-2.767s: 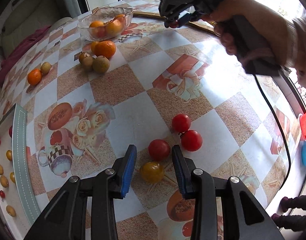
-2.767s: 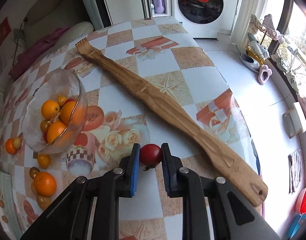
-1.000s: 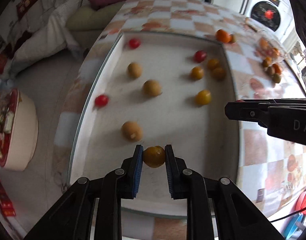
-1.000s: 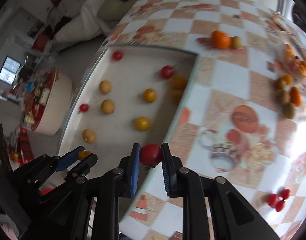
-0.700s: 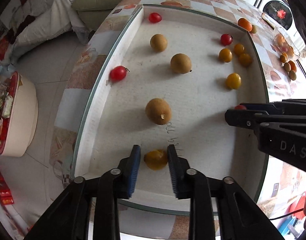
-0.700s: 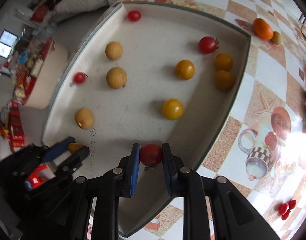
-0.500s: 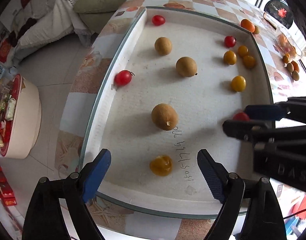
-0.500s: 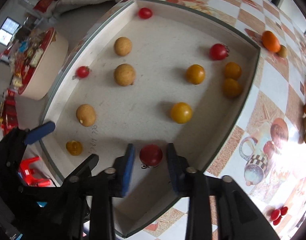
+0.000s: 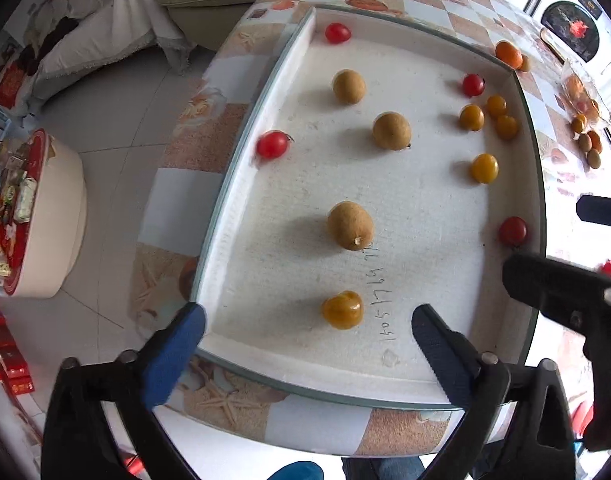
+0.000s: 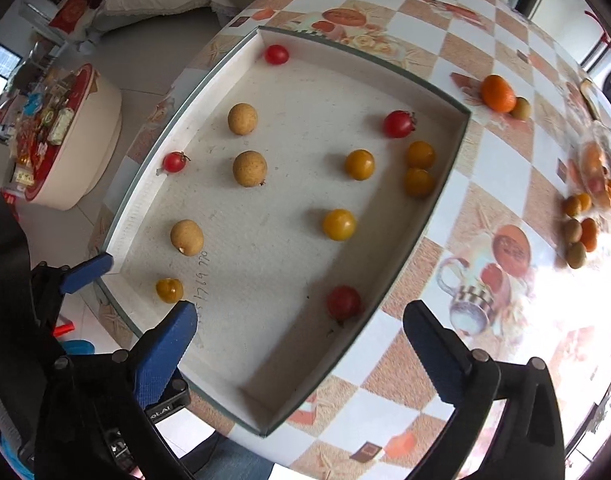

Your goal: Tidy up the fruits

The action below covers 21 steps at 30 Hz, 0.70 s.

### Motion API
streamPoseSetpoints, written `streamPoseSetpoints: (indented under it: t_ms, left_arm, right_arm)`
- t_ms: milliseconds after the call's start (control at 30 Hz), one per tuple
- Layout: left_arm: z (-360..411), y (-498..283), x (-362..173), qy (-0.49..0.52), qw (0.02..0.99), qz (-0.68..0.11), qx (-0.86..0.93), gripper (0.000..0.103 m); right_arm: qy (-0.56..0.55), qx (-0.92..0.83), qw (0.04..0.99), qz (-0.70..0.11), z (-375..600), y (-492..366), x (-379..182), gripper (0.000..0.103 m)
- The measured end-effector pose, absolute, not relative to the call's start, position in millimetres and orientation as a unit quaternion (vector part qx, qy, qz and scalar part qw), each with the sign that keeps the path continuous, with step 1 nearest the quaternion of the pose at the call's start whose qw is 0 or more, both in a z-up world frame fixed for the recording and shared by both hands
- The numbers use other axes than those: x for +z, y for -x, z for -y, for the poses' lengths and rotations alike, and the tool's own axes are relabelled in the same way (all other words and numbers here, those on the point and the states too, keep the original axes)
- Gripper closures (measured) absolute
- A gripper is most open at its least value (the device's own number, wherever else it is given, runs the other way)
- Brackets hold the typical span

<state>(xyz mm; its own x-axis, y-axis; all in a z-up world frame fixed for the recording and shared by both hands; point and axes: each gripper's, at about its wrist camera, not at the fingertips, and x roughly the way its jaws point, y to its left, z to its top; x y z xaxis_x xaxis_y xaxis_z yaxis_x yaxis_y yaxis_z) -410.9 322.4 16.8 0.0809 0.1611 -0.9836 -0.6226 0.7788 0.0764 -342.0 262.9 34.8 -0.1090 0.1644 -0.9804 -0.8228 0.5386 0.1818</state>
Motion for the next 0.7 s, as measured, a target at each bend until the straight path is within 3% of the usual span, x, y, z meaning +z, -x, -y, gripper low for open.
streamPoseSetpoints:
  t_ms: [700]
  left_arm:
    - [-312.7, 412.5, 85.4, 0.126, 0.732, -0.619, 0.254, 0.0]
  right_arm:
    - [0.284, 0.378, 0.635, -0.611, -227.2, 341.7, 99.6, 0.0]
